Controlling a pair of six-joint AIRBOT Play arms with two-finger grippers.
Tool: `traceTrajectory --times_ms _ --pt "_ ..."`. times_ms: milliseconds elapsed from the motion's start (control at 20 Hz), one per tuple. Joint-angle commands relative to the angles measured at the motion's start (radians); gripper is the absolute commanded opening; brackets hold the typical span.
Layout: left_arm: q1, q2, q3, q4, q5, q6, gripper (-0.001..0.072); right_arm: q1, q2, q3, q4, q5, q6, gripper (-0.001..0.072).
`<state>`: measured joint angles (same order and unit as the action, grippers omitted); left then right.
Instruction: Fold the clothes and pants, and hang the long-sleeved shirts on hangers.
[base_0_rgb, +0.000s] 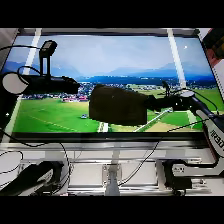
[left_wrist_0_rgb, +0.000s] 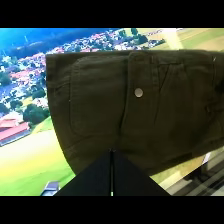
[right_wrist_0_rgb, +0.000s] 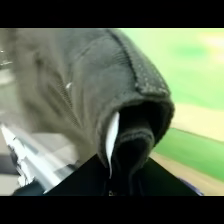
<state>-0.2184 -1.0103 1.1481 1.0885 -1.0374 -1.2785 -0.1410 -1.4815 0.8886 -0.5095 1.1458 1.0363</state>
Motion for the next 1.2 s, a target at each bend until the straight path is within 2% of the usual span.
traceTrajectory --times_ms 0,250,500,650,900,1000,1150 --pt "0.000 0.000 0.001 0.000 0.000 0.000 0.0016 -0.029 0.023 0.176 0.017 0.150 -0.008 0.0050" --pt "0.000 0.021 0.001 0.000 0.000 0.001 0.0016 -0.216 0.136 0.370 0.016 0.196 0.144 0.0050" --pt "0.006 0.109 0.001 0.070 0.000 0.001 0.0016 -0.553 0.239 0.509 -0.002 0.336 0.239 0.0049" --pt "0.012 0.195 0.001 0.129 0.000 0.001 0.0016 -0.781 0.284 0.569 -0.090 0.396 0.240 0.0050" --pt "0.017 0.355 0.001 0.393 0.001 0.000 0.0016 -1.097 0.319 0.585 -0.238 0.476 0.298 0.0050" --pt "0.023 0.405 0.001 0.451 0.001 0.000 0.0016 -1.186 0.319 0.585 -0.313 0.499 0.304 0.0050" --pt "0.023 0.449 0.001 0.480 0.001 0.000 0.0016 -1.291 0.328 0.586 -0.459 0.506 0.395 0.0050"
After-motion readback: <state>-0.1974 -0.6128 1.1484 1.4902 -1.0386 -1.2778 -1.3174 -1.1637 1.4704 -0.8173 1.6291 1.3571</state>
